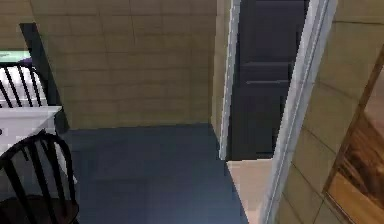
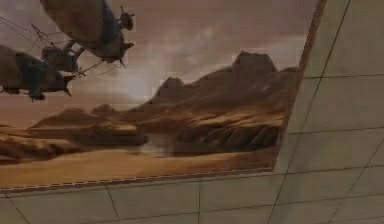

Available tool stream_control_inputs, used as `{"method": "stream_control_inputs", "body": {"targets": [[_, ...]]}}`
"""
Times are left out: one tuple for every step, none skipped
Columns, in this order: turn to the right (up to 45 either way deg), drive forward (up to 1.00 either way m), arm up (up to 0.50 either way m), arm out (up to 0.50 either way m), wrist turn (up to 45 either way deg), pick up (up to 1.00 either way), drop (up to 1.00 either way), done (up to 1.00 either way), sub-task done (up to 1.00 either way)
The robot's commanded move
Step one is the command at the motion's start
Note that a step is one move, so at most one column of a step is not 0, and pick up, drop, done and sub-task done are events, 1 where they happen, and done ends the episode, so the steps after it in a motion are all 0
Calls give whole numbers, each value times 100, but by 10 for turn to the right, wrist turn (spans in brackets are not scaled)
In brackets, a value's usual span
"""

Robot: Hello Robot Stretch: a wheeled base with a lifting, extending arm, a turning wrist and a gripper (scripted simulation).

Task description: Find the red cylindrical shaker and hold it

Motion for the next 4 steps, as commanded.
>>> {"method": "stream_control_inputs", "body": {"targets": [[0,100,0,0,0,0,0,0,0],[450,0,0,0,0,0,0,0,0],[120,0,0,0,0,0,0,0,0],[0,20,0,0,0,0,0,0,0]]}}
